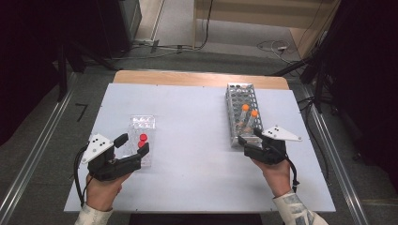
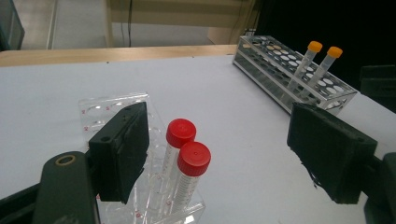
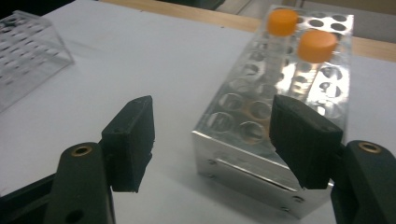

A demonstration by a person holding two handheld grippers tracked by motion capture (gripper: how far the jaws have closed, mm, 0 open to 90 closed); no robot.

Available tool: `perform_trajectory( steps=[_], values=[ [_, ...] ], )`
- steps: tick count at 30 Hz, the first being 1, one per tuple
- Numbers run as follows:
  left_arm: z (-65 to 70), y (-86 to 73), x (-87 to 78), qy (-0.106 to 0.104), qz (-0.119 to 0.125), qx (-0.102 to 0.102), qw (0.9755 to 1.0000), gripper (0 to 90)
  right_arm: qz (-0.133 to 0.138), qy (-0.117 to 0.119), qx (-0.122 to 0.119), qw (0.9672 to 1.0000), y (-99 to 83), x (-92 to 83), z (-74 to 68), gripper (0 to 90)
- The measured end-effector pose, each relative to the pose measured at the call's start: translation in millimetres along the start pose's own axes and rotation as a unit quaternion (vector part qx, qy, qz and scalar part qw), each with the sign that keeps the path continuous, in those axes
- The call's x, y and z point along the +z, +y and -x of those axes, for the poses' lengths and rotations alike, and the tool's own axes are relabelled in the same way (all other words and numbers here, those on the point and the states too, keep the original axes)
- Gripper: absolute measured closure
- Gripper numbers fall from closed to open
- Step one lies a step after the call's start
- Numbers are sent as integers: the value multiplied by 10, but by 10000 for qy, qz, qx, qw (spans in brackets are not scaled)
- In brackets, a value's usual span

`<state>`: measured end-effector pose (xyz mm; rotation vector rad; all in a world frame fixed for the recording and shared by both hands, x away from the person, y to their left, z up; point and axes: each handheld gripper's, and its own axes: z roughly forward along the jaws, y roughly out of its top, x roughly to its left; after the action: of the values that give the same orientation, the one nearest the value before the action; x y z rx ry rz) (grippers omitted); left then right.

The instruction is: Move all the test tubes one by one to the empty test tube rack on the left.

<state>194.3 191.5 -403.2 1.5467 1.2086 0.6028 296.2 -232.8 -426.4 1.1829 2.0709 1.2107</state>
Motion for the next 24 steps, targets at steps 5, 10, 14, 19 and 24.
perform_trajectory(
  steps=[5, 10, 14, 19, 24],
  values=[
    [19, 5, 11, -19, 13, -3, 10000, 208, 55, -339, 182, 9992, 34, 87, 186, 309],
    [34, 6, 21, -45, -8, 27, 10000, 198, 127, -522, 309, 9981, 54, 194, 333, 332],
    [47, 2, 29, -45, -16, 44, 10000, 197, 110, -558, 357, 9977, 58, 272, 398, 369],
    [77, 0, 40, -60, -16, 86, 9999, 197, 109, -611, 348, 9975, 73, 359, 437, 447],
    [93, 0, 46, -67, -33, 122, 9999, 197, 102, -639, 339, 9973, 71, 467, 464, 530]
  ],
)
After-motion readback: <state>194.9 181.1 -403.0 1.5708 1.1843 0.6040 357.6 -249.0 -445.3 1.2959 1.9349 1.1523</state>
